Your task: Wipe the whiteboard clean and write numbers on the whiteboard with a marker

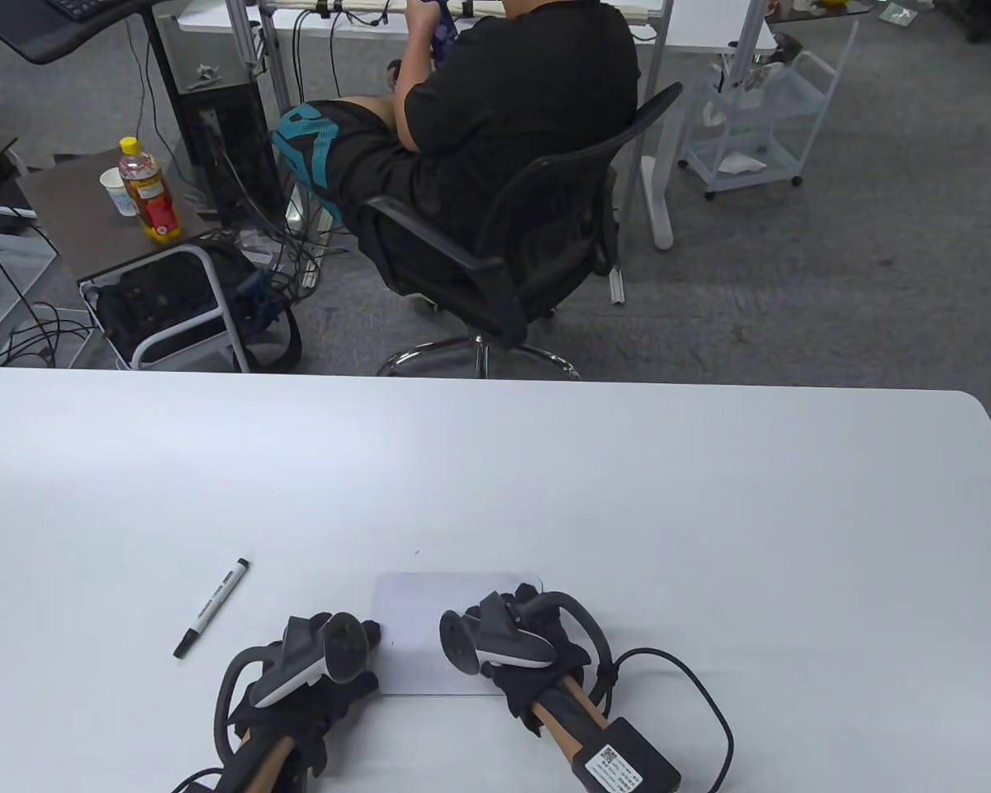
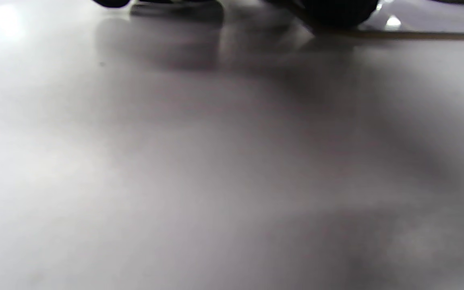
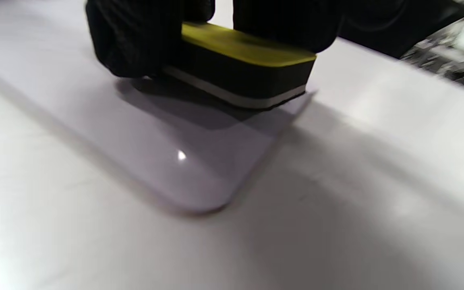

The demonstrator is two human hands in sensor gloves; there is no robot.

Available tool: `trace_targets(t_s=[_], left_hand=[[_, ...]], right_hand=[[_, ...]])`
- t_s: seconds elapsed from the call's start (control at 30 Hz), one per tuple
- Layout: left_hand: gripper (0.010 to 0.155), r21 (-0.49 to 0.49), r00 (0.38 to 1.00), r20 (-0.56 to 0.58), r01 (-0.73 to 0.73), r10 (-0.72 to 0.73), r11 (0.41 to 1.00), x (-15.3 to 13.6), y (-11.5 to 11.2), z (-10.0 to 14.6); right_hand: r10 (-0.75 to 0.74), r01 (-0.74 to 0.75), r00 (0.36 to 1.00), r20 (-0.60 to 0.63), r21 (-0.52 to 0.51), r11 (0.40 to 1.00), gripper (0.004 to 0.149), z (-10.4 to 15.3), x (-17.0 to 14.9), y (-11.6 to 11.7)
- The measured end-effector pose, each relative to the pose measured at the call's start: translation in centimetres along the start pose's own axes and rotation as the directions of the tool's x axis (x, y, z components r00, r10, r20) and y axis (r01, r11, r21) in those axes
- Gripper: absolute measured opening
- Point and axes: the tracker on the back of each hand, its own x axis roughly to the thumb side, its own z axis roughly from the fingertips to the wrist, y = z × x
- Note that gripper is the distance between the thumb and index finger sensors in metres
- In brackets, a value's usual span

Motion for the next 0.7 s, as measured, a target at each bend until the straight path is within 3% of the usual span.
trace_targets(t_s=[0.1, 0.27, 0.37, 0.4, 0.47, 0.53, 0.6, 0.7], left_hand=[[0.063, 0.001, 1.0, 0.0, 0.0, 0.0, 1.0, 0.0, 0.0, 0.0], [0.063, -0.002, 1.0, 0.0, -0.001, 0.001, 1.0, 0.0, 0.0, 0.0], [0.063, -0.006, 1.0, 0.0, 0.0, 0.0, 1.0, 0.0, 0.0, 0.0], [0.063, -0.005, 1.0, -0.001, 0.001, -0.001, 1.0, 0.0, 0.0, 0.0], [0.063, -0.003, 1.0, -0.001, 0.003, -0.003, 1.0, 0.1, 0.0, 0.0], [0.063, -0.002, 1.0, -0.002, 0.006, -0.006, 1.0, 0.1, 0.0, 0.0], [0.063, -0.004, 1.0, -0.002, 0.006, -0.006, 1.0, 0.1, 0.1, 0.0], [0.063, -0.002, 1.0, -0.003, 0.009, -0.009, 1.0, 0.1, 0.0, 0.0]], right_hand=[[-0.085, 0.086, 0.995, -0.042, 0.007, 0.996, 0.063, -0.6, 0.1, 0.1], [-0.09, 0.086, 0.967, 0.237, 0.027, 0.996, 0.064, 2.0, 1.2, 0.2], [-0.02, 0.02, 0.998, 0.058, -0.002, 1.0, 0.063, 1.2, 0.2, 0.2], [0.058, -0.062, 0.995, -0.081, -0.044, 0.997, 0.062, 0.7, -0.2, 0.3], [0.087, -0.088, 0.984, -0.154, 0.002, 0.996, 0.063, -0.1, -0.1, 0.5], [-0.077, 0.074, 0.996, -0.051, -0.064, 0.995, 0.062, 0.3, 0.8, 0.6], [-0.145, 0.152, 0.978, 0.151, -0.036, 0.988, 0.063, 1.2, 1.9, 0.4], [-0.106, 0.114, 0.969, 0.223, -0.023, 0.993, 0.063, 2.1, 2.0, 0.3]])
